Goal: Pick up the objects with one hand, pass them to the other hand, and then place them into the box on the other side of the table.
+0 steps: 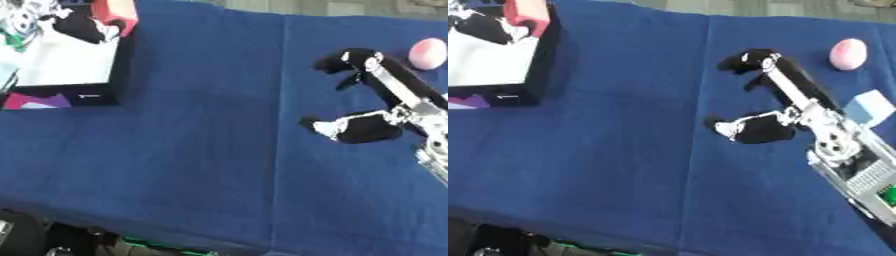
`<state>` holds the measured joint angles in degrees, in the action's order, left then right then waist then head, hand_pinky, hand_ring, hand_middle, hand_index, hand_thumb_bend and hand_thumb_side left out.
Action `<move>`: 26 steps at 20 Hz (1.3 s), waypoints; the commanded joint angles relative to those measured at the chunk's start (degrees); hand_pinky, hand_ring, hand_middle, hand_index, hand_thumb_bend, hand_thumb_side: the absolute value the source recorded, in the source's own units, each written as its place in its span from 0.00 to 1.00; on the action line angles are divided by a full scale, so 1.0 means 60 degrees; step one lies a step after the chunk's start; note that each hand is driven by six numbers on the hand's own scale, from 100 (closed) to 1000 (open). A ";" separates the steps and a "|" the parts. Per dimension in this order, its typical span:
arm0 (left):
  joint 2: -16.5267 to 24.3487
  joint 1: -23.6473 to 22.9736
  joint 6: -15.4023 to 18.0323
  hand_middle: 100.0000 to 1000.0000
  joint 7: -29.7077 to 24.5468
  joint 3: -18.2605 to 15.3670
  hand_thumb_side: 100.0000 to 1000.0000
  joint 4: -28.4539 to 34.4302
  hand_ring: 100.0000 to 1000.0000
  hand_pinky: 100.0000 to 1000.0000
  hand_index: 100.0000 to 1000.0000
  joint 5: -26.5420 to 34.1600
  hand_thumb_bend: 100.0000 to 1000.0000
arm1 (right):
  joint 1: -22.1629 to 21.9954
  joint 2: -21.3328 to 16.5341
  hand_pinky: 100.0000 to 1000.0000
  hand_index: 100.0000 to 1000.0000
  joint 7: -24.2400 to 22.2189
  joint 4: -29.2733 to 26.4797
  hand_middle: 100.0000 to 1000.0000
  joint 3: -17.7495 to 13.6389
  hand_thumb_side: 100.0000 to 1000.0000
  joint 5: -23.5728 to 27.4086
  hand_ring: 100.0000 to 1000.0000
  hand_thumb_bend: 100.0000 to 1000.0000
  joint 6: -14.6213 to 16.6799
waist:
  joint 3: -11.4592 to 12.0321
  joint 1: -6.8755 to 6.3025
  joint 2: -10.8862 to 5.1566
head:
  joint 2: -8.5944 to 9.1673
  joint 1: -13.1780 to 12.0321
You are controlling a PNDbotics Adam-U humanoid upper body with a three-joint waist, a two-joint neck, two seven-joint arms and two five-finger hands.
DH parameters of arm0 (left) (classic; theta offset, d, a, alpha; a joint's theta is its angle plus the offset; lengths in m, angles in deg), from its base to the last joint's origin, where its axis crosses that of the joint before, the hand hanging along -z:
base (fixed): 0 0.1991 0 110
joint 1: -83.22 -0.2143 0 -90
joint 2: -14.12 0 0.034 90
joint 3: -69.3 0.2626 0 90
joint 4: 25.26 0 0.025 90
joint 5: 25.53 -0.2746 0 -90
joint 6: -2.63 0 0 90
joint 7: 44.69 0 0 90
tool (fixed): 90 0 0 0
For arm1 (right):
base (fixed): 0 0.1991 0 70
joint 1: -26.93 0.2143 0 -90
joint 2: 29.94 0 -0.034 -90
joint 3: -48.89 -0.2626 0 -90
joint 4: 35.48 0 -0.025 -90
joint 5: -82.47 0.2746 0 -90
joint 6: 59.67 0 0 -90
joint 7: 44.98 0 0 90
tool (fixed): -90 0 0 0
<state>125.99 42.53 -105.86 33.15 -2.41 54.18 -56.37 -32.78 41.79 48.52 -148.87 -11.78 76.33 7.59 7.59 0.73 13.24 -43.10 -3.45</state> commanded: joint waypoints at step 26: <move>0.0199 0.0053 -0.0022 0.50 0.1066 -0.0993 0.00 -0.2687 0.62 0.67 0.43 -0.1161 0.11 | 0.0126 -0.0155 0.64 0.73 0.0373 -0.0200 0.72 -0.0326 0.00 0.0167 0.79 0.50 0.0391 | -0.0269 0.0151 0.0078 | 0.0471 -0.0447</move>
<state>125.89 41.59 -106.00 39.03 -7.33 38.04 -62.91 -32.79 41.80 50.62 -148.88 -12.86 77.16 9.70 6.00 1.81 14.56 -40.73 -5.97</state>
